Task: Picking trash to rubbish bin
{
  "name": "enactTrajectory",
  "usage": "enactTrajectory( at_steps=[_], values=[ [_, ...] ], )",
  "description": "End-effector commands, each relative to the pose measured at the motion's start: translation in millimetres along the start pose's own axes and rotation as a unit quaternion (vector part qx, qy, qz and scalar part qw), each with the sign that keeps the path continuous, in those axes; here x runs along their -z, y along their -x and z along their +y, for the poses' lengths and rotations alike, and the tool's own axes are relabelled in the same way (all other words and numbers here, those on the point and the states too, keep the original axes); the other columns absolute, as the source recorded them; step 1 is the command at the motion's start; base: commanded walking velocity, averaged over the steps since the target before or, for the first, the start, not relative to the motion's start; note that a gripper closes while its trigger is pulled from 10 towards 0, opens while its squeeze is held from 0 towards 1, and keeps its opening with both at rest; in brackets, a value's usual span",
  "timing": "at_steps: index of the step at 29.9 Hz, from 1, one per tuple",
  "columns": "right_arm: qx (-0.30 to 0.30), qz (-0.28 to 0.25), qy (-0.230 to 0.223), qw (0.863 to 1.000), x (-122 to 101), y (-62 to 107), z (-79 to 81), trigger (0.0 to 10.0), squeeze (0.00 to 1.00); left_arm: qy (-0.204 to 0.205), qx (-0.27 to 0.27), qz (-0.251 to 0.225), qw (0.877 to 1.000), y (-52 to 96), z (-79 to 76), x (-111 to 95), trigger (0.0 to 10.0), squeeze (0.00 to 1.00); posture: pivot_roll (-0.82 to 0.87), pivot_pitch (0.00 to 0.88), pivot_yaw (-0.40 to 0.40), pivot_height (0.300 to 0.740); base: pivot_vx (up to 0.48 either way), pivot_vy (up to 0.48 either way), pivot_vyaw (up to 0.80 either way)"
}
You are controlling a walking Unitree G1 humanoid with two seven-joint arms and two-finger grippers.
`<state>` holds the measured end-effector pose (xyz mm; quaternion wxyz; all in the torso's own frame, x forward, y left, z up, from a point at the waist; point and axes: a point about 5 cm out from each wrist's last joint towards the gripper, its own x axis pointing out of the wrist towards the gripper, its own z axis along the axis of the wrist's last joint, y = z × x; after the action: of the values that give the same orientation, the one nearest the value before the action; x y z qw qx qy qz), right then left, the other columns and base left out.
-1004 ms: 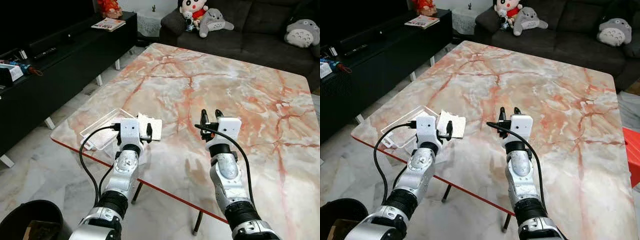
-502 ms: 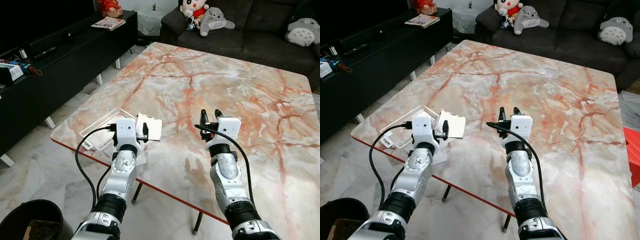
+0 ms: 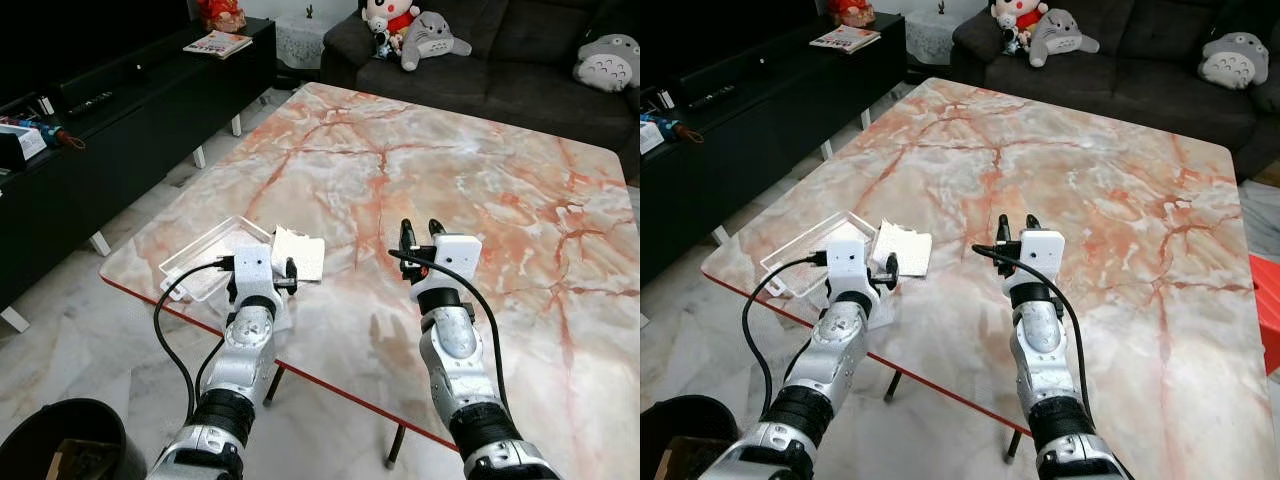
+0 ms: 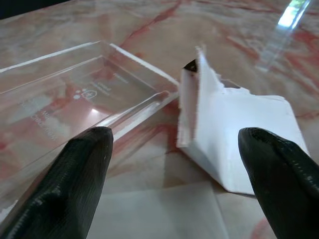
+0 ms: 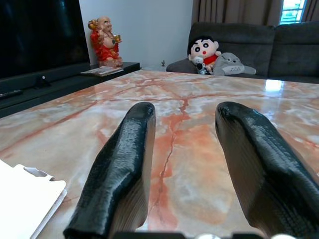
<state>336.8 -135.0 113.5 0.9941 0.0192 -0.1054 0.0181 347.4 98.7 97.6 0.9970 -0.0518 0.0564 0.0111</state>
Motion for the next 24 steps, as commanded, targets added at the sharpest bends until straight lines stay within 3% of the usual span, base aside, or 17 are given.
enactTrajectory(
  at_steps=[1, 24],
  values=[
    [0.001, -0.003, -0.002, 1.000, -2, -1.6, -1.3, 10.0, 0.00, 0.004, -0.003, 0.010, 1.000, -2.5, -1.0, -1, 0.0, 0.00, 0.14, 0.070, -0.068, 0.740, 0.000, 0.000, 0.00],
    [0.001, 0.001, 0.000, 1.000, -1, -1.4, -1.5, 10.0, 0.00, 0.016, 0.011, 0.001, 1.000, -10.0, -11.3, -9, 0.0, 0.00, 0.14, 0.065, -0.071, 0.740, 0.000, 0.000, 0.00]
  ],
)
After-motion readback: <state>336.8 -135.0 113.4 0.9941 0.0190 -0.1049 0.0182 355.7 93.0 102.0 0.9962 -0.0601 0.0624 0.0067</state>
